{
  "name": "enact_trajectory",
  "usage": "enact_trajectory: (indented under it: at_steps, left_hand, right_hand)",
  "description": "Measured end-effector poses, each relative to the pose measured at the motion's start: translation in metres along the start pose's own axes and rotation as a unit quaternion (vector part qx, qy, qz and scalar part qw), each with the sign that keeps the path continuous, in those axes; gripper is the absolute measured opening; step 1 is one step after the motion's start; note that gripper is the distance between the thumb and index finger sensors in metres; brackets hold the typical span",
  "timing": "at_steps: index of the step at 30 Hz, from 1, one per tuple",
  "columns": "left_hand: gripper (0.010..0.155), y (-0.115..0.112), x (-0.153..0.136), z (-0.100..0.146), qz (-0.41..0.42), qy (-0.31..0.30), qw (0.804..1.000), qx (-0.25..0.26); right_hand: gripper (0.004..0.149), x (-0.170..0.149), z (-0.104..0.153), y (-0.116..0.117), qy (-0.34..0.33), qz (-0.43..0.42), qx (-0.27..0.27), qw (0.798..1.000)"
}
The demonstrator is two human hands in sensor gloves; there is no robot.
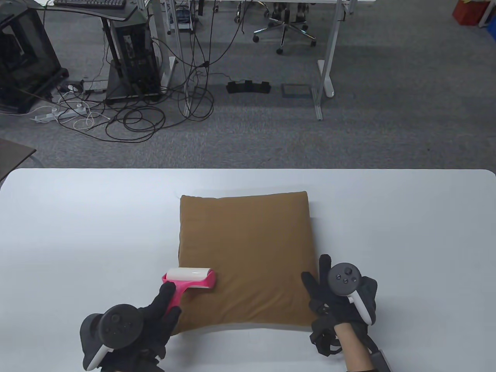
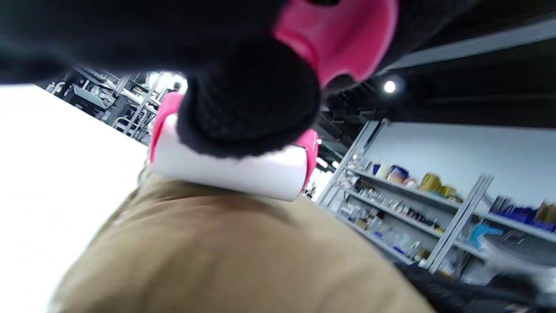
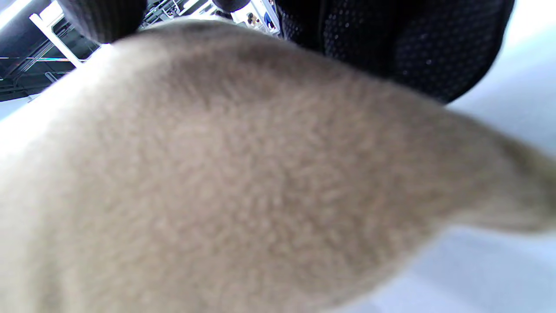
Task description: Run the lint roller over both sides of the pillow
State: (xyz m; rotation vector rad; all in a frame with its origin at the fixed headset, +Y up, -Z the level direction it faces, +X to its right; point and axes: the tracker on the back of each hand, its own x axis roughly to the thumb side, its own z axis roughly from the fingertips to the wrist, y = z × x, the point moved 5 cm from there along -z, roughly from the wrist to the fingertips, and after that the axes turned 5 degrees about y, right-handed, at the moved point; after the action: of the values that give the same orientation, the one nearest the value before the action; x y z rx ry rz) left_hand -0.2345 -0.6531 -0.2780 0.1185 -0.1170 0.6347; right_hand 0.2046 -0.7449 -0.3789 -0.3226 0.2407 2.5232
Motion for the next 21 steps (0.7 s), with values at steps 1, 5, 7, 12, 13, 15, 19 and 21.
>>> enact_trajectory:
  at_steps: [1, 5, 7, 12, 13, 15, 19, 21]
  left_hand:
    - [0.059, -0.001, 0.006, 0.003, 0.001, -0.009, 1.0, -0.003]
    - [0.06, -0.019, 0.025, 0.009, -0.037, -0.023, 0.999, -0.012]
    - [0.062, -0.029, 0.028, 0.005, -0.06, -0.025, 0.998, -0.017]
    - [0.063, -0.046, 0.032, -0.022, -0.099, -0.012, 0.995, -0.025]
    - [0.063, -0.049, 0.033, -0.029, -0.107, -0.009, 0.994, -0.028]
    - [0.063, -0.054, 0.036, -0.047, -0.121, -0.004, 0.992, -0.028]
    - [0.064, -0.062, 0.042, -0.08, -0.145, 0.018, 0.988, -0.046]
    - [0.065, -0.067, 0.044, -0.098, -0.151, 0.037, 0.986, -0.068]
  right_hand:
    - [0.075, -0.002, 0.0, -0.001, 0.002, -0.005, 0.002, 1.0]
    - [0.075, -0.007, -0.003, -0.001, 0.008, -0.023, 0.015, 1.0]
    - [0.074, -0.006, -0.003, 0.001, 0.008, -0.022, 0.017, 1.0]
    - [0.072, -0.002, -0.003, 0.005, 0.001, -0.01, 0.018, 1.0]
    - [0.071, -0.002, -0.003, 0.005, 0.0, -0.009, 0.019, 1.0]
    - [0.071, -0.001, -0.003, 0.006, 0.0, -0.009, 0.022, 1.0]
    - [0.071, -0.001, -0.003, 0.006, 0.0, -0.013, 0.026, 1.0]
    - [0.071, -0.001, -0.003, 0.006, 0.0, -0.014, 0.027, 1.0]
